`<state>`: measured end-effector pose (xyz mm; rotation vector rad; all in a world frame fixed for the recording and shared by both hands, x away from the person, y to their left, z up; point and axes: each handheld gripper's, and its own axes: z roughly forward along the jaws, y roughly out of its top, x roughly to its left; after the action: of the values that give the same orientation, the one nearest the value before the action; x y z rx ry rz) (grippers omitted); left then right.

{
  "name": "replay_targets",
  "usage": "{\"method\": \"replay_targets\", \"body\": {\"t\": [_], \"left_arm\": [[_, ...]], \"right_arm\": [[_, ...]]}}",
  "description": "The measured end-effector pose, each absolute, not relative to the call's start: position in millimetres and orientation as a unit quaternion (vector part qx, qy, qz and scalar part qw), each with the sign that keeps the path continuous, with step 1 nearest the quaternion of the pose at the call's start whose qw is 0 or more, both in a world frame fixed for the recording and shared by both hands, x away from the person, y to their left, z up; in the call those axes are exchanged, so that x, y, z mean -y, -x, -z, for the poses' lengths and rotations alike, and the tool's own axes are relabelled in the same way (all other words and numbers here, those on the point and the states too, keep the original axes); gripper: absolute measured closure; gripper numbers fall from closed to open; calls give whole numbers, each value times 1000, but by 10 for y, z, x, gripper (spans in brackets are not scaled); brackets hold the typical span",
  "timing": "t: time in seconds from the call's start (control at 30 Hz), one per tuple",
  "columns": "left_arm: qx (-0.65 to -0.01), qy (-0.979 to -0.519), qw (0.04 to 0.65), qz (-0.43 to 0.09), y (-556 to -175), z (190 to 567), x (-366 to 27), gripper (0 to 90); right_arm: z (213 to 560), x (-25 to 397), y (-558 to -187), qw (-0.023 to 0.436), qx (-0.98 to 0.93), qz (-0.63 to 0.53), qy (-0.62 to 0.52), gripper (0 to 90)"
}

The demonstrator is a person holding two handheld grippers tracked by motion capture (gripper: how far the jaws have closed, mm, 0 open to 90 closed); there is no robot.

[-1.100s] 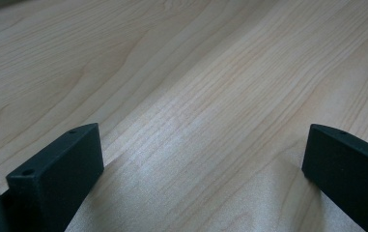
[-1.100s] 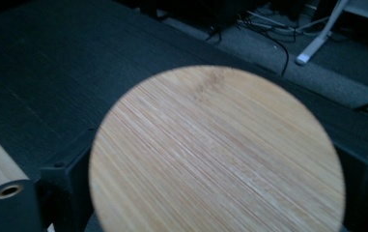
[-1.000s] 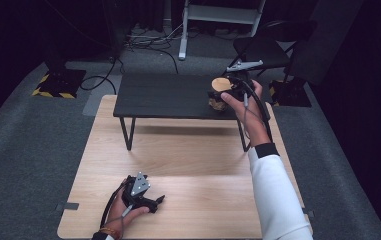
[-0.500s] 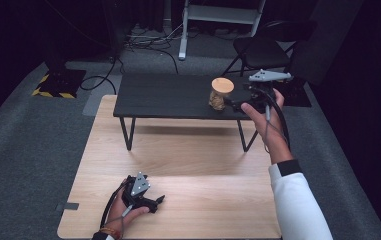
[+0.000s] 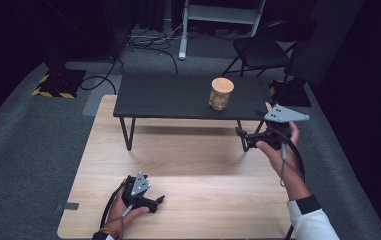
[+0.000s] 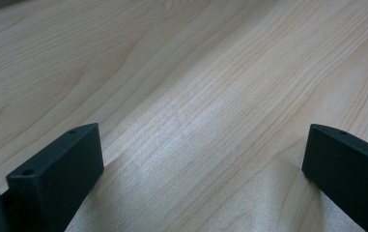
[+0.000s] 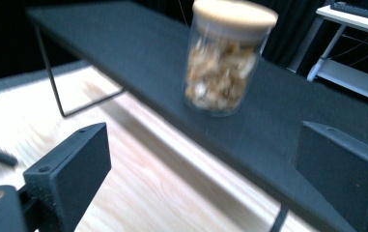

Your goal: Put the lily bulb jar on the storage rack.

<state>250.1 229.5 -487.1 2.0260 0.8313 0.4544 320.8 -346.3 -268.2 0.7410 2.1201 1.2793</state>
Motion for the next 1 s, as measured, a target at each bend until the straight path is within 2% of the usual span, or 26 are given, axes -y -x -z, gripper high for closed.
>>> {"method": "replay_targets", "body": {"t": [0.3, 0.5, 0.7, 1.0], "left_arm": [[-335, -814, 437, -183, -2500, 4871, -2293, 8], [-336, -814, 437, -183, -2499, 4872, -2292, 8], [-336, -814, 437, -184, -2499, 4871, -2292, 8], [-336, -814, 437, -184, -2498, 4872, -2292, 8]], "right_arm": [[3063, 3613, -2949, 264, -794, -477, -268, 53], [3345, 3713, -2715, 280, -788, -477, -270, 54], [3655, 3806, -2571, 278, -791, -467, -280, 53], [4102, 3862, -2414, 252, -798, -460, -297, 54]]}}
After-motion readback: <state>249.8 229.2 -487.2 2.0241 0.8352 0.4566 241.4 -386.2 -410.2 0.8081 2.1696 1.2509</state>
